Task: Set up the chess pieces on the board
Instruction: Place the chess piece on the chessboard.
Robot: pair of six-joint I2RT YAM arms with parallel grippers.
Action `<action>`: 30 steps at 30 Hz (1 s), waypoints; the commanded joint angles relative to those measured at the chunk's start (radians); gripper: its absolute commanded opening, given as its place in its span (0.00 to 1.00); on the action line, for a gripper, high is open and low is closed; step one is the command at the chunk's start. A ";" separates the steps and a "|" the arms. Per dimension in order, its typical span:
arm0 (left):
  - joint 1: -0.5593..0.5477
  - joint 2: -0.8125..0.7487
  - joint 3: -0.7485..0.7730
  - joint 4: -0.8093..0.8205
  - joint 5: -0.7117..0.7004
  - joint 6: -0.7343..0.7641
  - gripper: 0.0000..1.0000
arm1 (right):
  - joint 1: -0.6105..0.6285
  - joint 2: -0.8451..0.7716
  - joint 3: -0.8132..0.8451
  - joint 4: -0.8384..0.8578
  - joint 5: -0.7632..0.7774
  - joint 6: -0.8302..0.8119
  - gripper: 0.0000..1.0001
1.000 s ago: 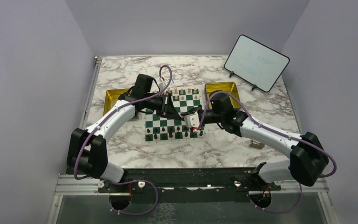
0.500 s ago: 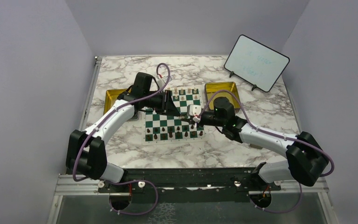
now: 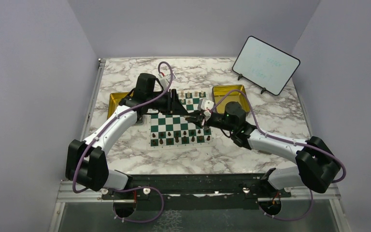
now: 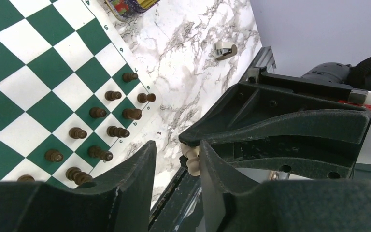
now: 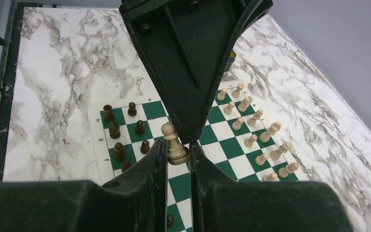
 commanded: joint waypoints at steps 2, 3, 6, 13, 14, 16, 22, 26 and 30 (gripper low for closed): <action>-0.008 -0.036 -0.007 0.038 -0.031 -0.013 0.42 | 0.006 -0.013 0.003 0.063 0.077 0.049 0.04; -0.010 -0.038 -0.007 0.039 -0.030 -0.015 0.43 | 0.006 -0.010 0.007 0.060 0.079 0.051 0.04; -0.013 -0.042 -0.011 0.041 -0.030 -0.023 0.44 | 0.006 0.004 0.018 0.053 0.074 0.051 0.05; -0.016 -0.063 -0.028 0.049 -0.038 -0.046 0.39 | 0.006 0.018 0.035 0.051 0.124 0.092 0.05; -0.016 -0.063 -0.030 0.049 -0.042 -0.045 0.39 | 0.006 0.020 0.037 0.049 0.124 0.093 0.05; -0.016 -0.059 -0.033 0.049 -0.046 -0.044 0.39 | 0.006 0.025 0.038 0.046 0.122 0.094 0.05; -0.025 -0.052 -0.033 0.056 -0.051 -0.056 0.21 | 0.006 0.020 0.033 0.055 0.143 0.118 0.05; -0.031 -0.044 -0.035 0.056 -0.057 -0.069 0.09 | 0.006 0.021 0.037 0.045 0.175 0.150 0.09; -0.040 -0.038 -0.023 0.055 -0.094 -0.072 0.00 | 0.006 0.005 0.024 0.031 0.172 0.147 0.14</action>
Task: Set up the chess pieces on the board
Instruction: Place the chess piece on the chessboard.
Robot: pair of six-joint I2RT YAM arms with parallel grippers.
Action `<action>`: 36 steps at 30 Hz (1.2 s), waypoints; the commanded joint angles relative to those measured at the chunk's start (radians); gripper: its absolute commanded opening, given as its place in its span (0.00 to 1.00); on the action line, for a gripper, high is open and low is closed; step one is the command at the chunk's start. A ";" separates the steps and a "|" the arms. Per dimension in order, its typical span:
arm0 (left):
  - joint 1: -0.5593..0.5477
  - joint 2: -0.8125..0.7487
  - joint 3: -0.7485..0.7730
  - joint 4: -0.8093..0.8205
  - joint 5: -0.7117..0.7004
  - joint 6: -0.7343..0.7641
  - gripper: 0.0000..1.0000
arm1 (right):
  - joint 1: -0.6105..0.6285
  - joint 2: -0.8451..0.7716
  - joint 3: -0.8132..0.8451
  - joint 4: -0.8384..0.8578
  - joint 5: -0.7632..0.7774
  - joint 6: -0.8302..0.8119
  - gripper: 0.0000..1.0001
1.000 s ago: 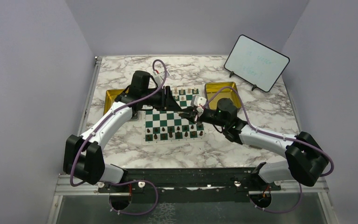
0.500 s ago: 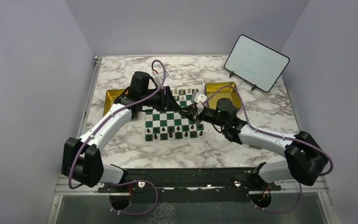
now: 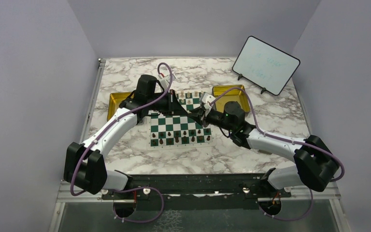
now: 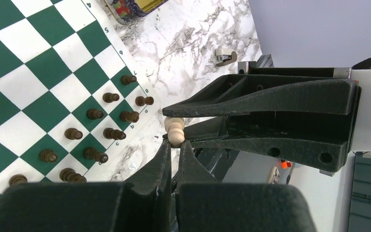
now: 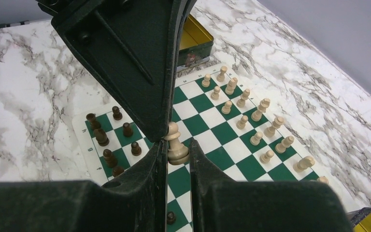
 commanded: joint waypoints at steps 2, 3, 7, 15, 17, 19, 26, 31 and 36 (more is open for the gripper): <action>-0.023 -0.003 0.021 0.013 -0.086 -0.004 0.00 | 0.004 -0.036 -0.004 0.024 0.039 0.017 0.17; -0.024 -0.001 0.030 0.011 -0.099 -0.002 0.00 | 0.004 -0.045 -0.012 0.024 0.039 0.012 0.17; -0.040 0.024 0.073 0.011 -0.106 -0.009 0.00 | 0.004 -0.072 -0.028 -0.005 0.040 -0.006 0.18; -0.096 0.062 0.105 0.025 -0.128 -0.026 0.20 | 0.004 -0.095 -0.033 -0.014 0.032 -0.007 0.16; -0.104 0.067 0.102 0.034 -0.138 -0.030 0.20 | 0.004 -0.098 -0.034 -0.015 0.030 -0.004 0.16; -0.113 0.067 0.102 0.044 -0.147 -0.034 0.19 | 0.004 -0.101 -0.035 -0.017 0.030 0.001 0.16; -0.126 0.065 0.104 0.052 -0.175 -0.017 0.00 | 0.004 -0.112 -0.048 -0.016 0.042 0.024 0.20; -0.129 0.077 0.129 0.026 -0.253 0.022 0.00 | 0.004 -0.142 -0.073 -0.017 0.077 0.066 0.41; -0.139 0.143 0.223 -0.043 -0.347 0.086 0.00 | 0.004 -0.240 -0.090 -0.125 0.130 0.075 0.63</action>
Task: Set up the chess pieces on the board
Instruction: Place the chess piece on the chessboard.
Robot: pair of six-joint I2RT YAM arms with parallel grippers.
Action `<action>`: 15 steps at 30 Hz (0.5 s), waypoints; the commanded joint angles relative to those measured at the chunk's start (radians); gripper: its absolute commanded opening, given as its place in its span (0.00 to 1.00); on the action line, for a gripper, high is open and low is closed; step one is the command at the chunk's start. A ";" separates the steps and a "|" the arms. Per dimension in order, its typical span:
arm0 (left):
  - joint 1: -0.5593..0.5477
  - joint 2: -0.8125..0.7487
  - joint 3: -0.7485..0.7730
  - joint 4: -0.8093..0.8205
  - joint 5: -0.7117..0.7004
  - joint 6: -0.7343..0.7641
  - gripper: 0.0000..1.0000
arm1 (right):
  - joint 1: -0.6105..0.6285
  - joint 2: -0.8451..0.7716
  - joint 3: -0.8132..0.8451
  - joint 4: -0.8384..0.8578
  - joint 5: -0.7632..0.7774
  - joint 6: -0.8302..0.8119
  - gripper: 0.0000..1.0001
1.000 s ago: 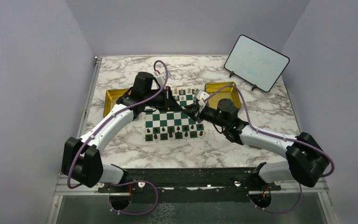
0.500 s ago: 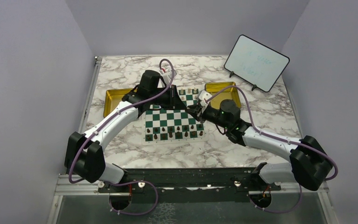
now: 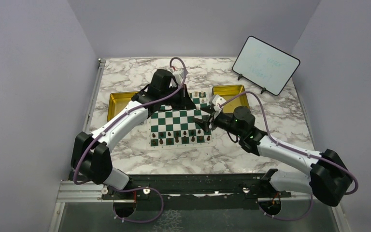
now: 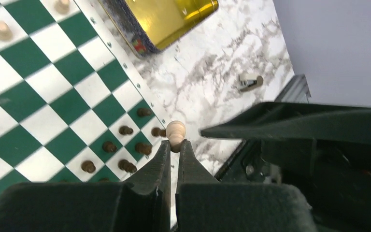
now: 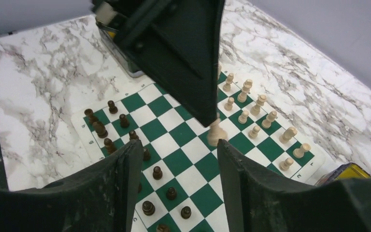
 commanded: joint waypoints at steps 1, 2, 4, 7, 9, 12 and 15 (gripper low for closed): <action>-0.015 0.063 0.111 -0.042 -0.144 0.082 0.00 | 0.009 -0.116 -0.014 -0.069 0.053 0.028 0.66; -0.019 0.080 0.131 -0.062 -0.176 0.096 0.00 | 0.009 -0.139 -0.018 -0.088 0.061 0.029 0.69; -0.029 0.122 0.182 -0.111 -0.247 0.135 0.00 | 0.009 -0.186 -0.028 -0.138 0.070 0.032 0.75; -0.041 0.207 0.265 -0.196 -0.345 0.198 0.00 | 0.009 -0.247 -0.034 -0.218 0.105 0.043 0.80; -0.045 0.267 0.322 -0.236 -0.397 0.225 0.00 | 0.009 -0.289 -0.032 -0.280 0.139 0.050 0.93; -0.048 0.356 0.406 -0.281 -0.424 0.250 0.00 | 0.009 -0.349 -0.030 -0.357 0.179 0.052 1.00; -0.050 0.439 0.497 -0.310 -0.445 0.261 0.00 | 0.009 -0.404 -0.023 -0.411 0.209 0.073 1.00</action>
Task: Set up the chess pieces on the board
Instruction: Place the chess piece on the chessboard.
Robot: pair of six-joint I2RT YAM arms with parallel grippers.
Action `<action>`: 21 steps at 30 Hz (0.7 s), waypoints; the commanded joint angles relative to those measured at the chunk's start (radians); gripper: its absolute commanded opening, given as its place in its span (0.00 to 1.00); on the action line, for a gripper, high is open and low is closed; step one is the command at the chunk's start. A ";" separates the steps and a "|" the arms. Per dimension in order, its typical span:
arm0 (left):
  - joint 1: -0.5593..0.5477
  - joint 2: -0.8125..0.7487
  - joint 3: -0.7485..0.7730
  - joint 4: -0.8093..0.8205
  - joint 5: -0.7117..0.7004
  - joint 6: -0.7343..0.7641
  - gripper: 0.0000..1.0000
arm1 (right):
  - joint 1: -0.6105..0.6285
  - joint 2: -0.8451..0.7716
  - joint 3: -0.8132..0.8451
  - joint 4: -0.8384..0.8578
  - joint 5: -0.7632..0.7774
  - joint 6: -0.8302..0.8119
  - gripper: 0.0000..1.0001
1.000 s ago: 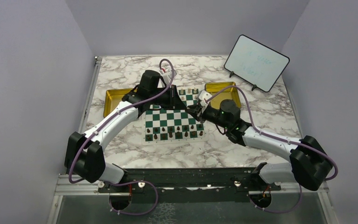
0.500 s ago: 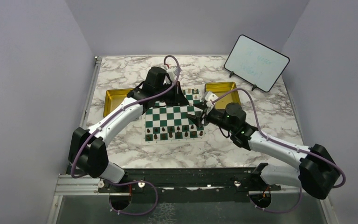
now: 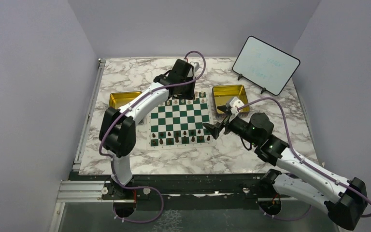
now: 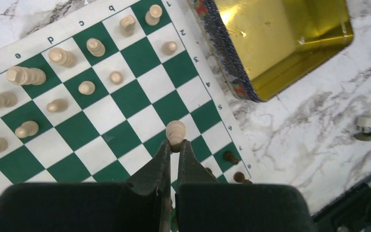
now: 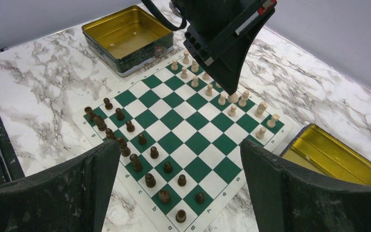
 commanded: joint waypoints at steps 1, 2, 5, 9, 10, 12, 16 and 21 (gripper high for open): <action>-0.008 0.110 0.134 -0.098 -0.105 0.058 0.00 | 0.004 -0.077 0.005 -0.142 0.083 0.041 1.00; -0.008 0.139 0.159 -0.105 -0.112 0.063 0.00 | 0.005 -0.090 0.006 -0.158 0.083 0.047 1.00; -0.013 0.215 0.222 -0.115 -0.136 0.077 0.00 | 0.004 -0.122 0.003 -0.187 0.093 0.065 1.00; -0.033 0.296 0.298 -0.114 -0.187 0.102 0.00 | 0.004 -0.150 0.007 -0.213 0.118 0.070 1.00; -0.038 0.323 0.318 -0.116 -0.201 0.109 0.00 | 0.004 -0.155 0.011 -0.219 0.122 0.074 1.00; -0.046 0.362 0.356 -0.124 -0.200 0.112 0.00 | 0.004 -0.167 0.012 -0.225 0.166 0.082 1.00; -0.053 0.414 0.396 -0.130 -0.199 0.109 0.00 | 0.004 -0.191 0.008 -0.221 0.203 0.089 1.00; -0.055 0.450 0.408 -0.139 -0.236 0.106 0.00 | 0.004 -0.210 -0.001 -0.202 0.220 0.136 1.00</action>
